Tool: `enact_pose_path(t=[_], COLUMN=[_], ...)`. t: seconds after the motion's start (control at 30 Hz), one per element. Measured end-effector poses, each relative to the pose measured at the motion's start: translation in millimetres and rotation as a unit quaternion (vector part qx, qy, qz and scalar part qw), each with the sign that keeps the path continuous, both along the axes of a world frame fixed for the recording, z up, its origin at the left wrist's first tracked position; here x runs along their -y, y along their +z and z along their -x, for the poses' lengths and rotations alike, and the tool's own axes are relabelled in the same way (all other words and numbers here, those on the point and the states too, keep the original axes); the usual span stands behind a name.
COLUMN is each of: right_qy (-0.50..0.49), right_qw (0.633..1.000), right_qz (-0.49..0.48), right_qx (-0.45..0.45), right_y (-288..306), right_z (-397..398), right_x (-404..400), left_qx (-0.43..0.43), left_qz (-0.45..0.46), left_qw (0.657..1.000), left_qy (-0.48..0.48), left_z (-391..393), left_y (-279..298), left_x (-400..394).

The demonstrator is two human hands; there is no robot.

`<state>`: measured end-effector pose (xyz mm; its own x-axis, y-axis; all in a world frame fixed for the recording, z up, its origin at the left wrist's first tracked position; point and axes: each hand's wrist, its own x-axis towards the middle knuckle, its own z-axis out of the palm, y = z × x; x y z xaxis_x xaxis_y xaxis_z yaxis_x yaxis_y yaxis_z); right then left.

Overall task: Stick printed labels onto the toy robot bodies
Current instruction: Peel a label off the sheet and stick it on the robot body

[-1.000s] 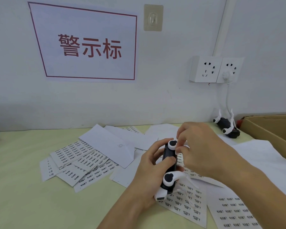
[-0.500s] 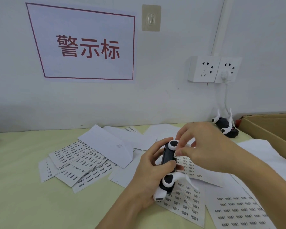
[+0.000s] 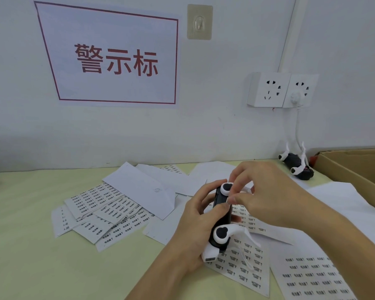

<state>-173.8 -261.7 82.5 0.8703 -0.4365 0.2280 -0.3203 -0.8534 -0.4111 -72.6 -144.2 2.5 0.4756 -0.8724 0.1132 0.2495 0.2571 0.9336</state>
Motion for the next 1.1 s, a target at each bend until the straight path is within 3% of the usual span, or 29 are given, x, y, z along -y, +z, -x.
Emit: enact_pose_path(t=[0.63, 1.1], right_qy=[-0.014, -0.091], right_qw=[1.0, 0.982], right_qz=[0.013, 0.166], right_qx=[0.007, -0.028], right_y=[-1, 11], right_z=[-2, 1], right_x=[-5, -29], left_qx=[0.002, 0.051], left_qz=[0.013, 0.025], left_qw=[1.0, 0.998], left_qy=[-0.001, 0.022], left_z=[0, 1], left_y=[-1, -3], left_x=[0, -1])
